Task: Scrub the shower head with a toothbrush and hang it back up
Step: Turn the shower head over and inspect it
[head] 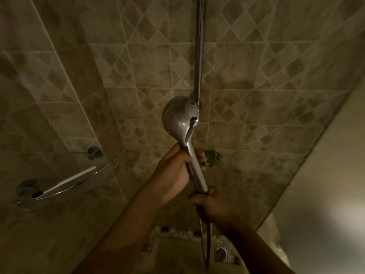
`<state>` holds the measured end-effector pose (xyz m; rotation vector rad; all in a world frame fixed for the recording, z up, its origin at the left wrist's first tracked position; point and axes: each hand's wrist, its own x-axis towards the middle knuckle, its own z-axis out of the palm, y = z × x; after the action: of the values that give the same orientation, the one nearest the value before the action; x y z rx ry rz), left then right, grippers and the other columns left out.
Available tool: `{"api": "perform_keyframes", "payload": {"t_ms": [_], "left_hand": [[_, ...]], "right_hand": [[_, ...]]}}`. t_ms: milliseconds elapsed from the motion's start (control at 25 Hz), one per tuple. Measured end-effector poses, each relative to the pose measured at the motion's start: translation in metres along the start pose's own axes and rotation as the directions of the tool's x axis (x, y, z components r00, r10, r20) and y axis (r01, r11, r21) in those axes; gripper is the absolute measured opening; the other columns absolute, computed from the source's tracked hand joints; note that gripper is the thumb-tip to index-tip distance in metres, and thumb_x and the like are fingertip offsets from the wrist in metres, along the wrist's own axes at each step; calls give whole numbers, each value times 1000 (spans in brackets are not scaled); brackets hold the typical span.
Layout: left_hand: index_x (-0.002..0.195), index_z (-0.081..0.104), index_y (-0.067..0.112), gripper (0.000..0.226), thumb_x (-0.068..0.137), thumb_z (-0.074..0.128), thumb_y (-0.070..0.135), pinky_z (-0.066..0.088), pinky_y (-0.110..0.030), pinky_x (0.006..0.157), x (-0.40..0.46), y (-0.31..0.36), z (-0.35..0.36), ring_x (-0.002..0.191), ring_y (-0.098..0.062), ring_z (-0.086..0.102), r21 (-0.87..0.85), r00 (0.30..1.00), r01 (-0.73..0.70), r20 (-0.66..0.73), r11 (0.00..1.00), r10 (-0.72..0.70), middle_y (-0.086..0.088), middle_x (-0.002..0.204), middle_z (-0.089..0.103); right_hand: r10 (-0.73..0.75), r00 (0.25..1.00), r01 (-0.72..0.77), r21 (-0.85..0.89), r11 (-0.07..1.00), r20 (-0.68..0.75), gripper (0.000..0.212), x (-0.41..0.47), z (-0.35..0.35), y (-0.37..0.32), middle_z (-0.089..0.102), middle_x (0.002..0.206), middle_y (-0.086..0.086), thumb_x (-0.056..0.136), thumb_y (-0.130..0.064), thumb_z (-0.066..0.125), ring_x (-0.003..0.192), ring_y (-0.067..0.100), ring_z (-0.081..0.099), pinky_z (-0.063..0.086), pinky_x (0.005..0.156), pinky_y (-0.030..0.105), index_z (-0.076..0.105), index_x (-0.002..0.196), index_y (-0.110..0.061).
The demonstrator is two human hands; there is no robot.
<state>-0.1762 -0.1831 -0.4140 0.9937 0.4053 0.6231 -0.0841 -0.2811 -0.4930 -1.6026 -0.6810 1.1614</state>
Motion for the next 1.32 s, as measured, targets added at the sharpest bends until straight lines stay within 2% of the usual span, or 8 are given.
{"api": "perform_keyframes", "payload": {"t_ms": [120,280,400,520,600,800,1000,1320], "left_hand": [[125,58,4,36,89,61,8,51,-56,100,-5,8,-12,112,-38,66,-89,964,36,265,995,-11,-26,111,67],[148,37,-1,89,79,80,33,42,-62,105,11,-2,-6,127,-48,52,-55,866,72,498,996,-35,-37,135,51],[125,60,-4,60,80,76,32,40,-64,102,13,-11,12,117,-47,59,-85,843,108,536,990,-46,-32,118,63],[63,56,12,39,89,71,38,39,-34,50,11,-11,13,40,-16,49,-56,844,164,526,985,-110,-2,45,45],[58,44,14,48,92,69,38,27,-26,39,11,-11,13,31,-12,30,-32,857,183,494,983,-144,0,40,29],[66,42,15,41,91,69,31,40,-30,50,4,-17,27,45,-14,38,212,999,16,39,977,-25,-2,54,35],[92,51,9,7,95,46,5,42,-33,68,-2,-11,25,67,-20,48,-8,998,69,-2,998,-69,-8,74,46],[122,58,-2,45,79,44,-6,53,-54,96,-2,8,1,115,-41,62,11,946,-100,312,995,92,-25,113,66]], "right_hand": [[-20,964,-23,154,988,267,47,-5,-9,-3,32,43,-5,77,-7,69,36,12,27,18,44,27,45,39,-22],[-15,786,-145,208,967,618,45,-6,-10,-6,23,45,-7,78,-10,62,36,11,21,15,43,26,35,45,-24],[-25,703,-152,184,971,710,45,-6,-7,-6,17,48,-3,79,-13,60,38,14,14,13,44,25,29,48,-22],[-25,706,-165,198,966,708,42,-7,-7,-1,27,43,-8,80,-14,60,40,14,14,12,45,27,35,47,-22],[-16,759,-154,203,967,651,42,-7,-7,3,29,42,-8,82,-13,61,38,12,16,12,44,28,37,48,-22],[-74,940,2,213,977,334,30,-2,-4,7,32,43,-4,76,-13,66,35,10,26,21,41,24,47,54,-17],[-154,980,137,134,982,126,23,8,-6,9,36,42,-3,70,-18,73,34,12,28,22,40,22,56,54,-19],[-126,845,-20,266,964,520,50,0,-16,-4,26,44,-8,81,-3,63,34,8,22,16,41,21,28,50,-20]]}}
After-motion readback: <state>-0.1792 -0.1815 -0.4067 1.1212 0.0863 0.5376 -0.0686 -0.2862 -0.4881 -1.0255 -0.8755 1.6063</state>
